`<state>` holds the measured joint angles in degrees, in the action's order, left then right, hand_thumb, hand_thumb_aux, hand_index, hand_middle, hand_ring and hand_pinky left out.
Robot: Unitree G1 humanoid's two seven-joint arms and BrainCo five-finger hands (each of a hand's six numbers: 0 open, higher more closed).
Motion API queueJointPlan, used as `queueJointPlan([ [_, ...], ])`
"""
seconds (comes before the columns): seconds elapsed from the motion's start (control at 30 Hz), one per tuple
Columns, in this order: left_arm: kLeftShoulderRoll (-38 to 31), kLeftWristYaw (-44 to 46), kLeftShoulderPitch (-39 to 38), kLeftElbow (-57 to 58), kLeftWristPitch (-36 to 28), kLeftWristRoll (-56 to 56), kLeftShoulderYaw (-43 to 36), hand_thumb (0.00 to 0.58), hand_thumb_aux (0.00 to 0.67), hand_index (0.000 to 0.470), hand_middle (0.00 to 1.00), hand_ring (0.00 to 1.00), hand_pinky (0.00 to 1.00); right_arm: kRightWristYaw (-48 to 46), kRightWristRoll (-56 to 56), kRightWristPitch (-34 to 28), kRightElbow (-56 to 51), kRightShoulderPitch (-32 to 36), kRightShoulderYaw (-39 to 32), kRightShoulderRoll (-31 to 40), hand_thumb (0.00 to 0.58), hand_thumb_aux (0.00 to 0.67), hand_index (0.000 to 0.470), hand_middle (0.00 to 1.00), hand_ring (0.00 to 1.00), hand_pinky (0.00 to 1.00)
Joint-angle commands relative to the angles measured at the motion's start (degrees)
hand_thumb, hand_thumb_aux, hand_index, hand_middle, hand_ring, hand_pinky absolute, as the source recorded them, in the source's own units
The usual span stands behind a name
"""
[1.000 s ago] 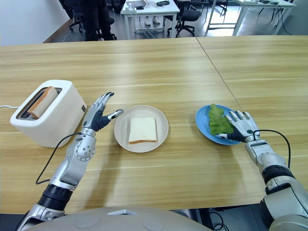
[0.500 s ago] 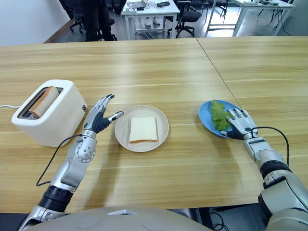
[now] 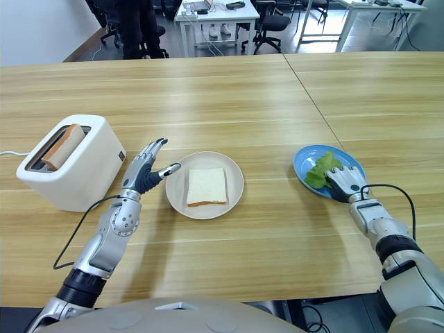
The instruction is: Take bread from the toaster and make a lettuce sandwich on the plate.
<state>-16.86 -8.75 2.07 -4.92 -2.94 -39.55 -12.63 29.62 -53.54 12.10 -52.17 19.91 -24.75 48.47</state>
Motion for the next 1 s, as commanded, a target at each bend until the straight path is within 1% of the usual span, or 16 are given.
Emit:
queueJointPlan([
  [0.03,0.2,0.3,-0.4,1.0,-0.2,0.0,-0.3,0.000,0.000,0.000,0.00,0.00,0.00,-1.0,3.1,0.6,6.4,-2.8,2.6,2.3,0.580,0.670,0.460,1.00,1.00,1.00],
  [0.1,0.2,0.2,-0.4,1.2,-0.1,0.4,0.1,0.000,0.000,0.000,0.00,0.00,0.00,-1.4,4.6,0.2,12.7,-5.3,4.7,3.5,0.580,0.670,0.460,1.00,1.00,1.00],
  [0.23,-0.2,0.0,-0.1,1.3,0.6,1.8,1.6,0.000,0.000,0.000,0.00,0.00,0.00,-3.7,6.4,-2.4,30.0,-11.5,10.4,5.3,0.580,0.670,0.460,1.00,1.00,1.00],
  [0.33,-0.6,-0.3,0.2,1.5,1.2,3.2,3.1,0.000,0.000,0.000,0.00,0.00,0.00,-7.4,6.0,-5.4,43.4,-13.5,14.3,4.7,0.580,0.670,0.460,1.00,1.00,1.00],
  [0.43,-0.8,-0.7,0.5,2.2,1.8,4.0,4.5,0.000,0.000,0.000,0.00,0.00,0.00,-11.8,4.4,-7.8,53.4,-11.5,14.7,1.5,0.580,0.670,0.460,1.00,1.00,1.00],
  [0.53,-0.9,-1.0,0.9,3.2,2.5,5.0,5.5,0.000,0.000,0.000,0.00,0.00,0.00,-15.6,2.1,-8.9,58.5,-7.2,12.1,-4.0,0.580,0.670,0.460,1.00,1.00,1.00],
  [0.63,-0.8,-1.1,1.4,4.2,3.1,5.5,5.7,0.000,0.000,0.000,0.00,0.00,0.00,-17.7,-0.6,-8.7,57.4,-2.1,7.9,-10.6,0.580,0.670,0.460,1.00,1.00,1.00],
  [0.73,-0.6,-1.1,1.7,5.1,3.6,5.8,5.5,0.000,0.000,0.000,0.00,0.00,0.00,-18.0,-2.9,-8.5,52.7,2.2,3.7,-17.0,0.580,0.670,0.460,1.00,1.00,1.00],
  [0.87,-0.5,-1.2,1.9,5.7,3.8,5.8,5.1,0.000,0.000,0.000,0.00,0.00,0.00,-16.6,-4.8,-6.8,42.9,5.7,-2.3,-24.0,0.580,0.670,0.460,1.00,1.00,1.00],
  [1.0,-0.4,-1.4,1.7,5.9,3.8,5.6,4.9,0.000,0.000,0.000,0.00,0.00,0.00,-14.5,-4.7,-3.4,30.4,6.3,-7.5,-29.1,0.580,0.670,0.460,1.00,1.00,1.00],
])
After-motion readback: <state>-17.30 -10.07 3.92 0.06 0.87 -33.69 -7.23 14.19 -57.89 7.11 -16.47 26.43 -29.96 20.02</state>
